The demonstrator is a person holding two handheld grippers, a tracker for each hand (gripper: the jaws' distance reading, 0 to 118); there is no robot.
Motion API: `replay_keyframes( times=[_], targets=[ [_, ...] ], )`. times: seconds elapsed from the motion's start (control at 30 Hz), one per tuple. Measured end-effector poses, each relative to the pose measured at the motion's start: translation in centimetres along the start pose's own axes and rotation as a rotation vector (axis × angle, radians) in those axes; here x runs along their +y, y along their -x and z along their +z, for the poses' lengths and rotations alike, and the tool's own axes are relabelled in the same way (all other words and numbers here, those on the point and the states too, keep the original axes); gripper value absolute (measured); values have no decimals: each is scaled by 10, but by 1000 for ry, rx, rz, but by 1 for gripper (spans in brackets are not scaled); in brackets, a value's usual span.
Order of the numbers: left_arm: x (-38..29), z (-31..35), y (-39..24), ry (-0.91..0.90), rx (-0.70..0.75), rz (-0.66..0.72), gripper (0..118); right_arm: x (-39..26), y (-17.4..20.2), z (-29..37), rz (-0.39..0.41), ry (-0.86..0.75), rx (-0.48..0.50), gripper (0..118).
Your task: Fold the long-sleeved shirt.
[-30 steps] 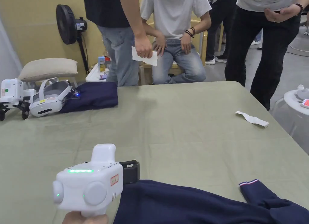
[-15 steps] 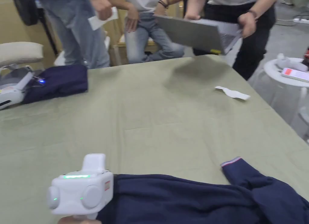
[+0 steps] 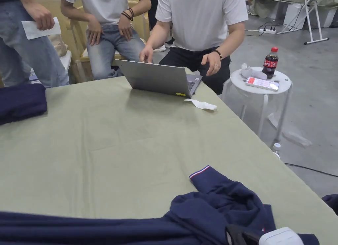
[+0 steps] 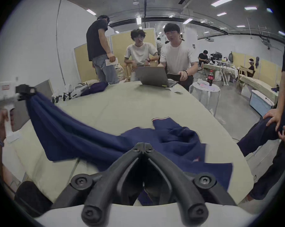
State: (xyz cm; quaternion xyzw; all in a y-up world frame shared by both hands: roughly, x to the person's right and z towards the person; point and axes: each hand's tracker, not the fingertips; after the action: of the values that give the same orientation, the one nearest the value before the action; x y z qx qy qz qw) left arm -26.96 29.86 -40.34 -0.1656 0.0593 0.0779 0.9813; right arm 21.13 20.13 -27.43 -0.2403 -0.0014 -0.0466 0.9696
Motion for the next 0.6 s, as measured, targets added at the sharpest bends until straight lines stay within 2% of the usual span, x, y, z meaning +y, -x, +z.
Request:
replay_keyframes(
  times=[0.1, 0.2, 0.27, 0.3, 0.33, 0.4, 0.47, 0.5, 0.6],
  targets=[
    [-4, 24, 28, -45, 216, -93, 3, 6, -9, 5, 9, -8, -33, 1],
    [-8, 27, 69, -13, 360, -44, 3, 14, -22, 10, 16, -18, -78, 1],
    [-11, 28, 91, 4, 411, 51, 3, 22, -32, 8, 10, -19, -112, 1],
    [-14, 26, 98, 42, 370, 81, 3, 27, -37, 1, -1, 10, -100, 6],
    [-18, 19, 103, 64, 331, 83, 3, 32, -42, -10, -11, 68, -67, 21],
    [-30, 13, 95, 88, 326, 6, 3, 35, -51, -39, -35, 154, -20, 60],
    [-40, 6, 74, 128, 338, -124, 3, 40, -55, -77, -74, 300, 22, 62],
    [-43, 4, 68, 135, 329, -154, 3, 41, -54, -93, -83, 301, 57, 62],
    [-48, 1, 47, 148, 257, -142, 3, 41, -36, -133, -74, 369, 114, 63]
  ],
)
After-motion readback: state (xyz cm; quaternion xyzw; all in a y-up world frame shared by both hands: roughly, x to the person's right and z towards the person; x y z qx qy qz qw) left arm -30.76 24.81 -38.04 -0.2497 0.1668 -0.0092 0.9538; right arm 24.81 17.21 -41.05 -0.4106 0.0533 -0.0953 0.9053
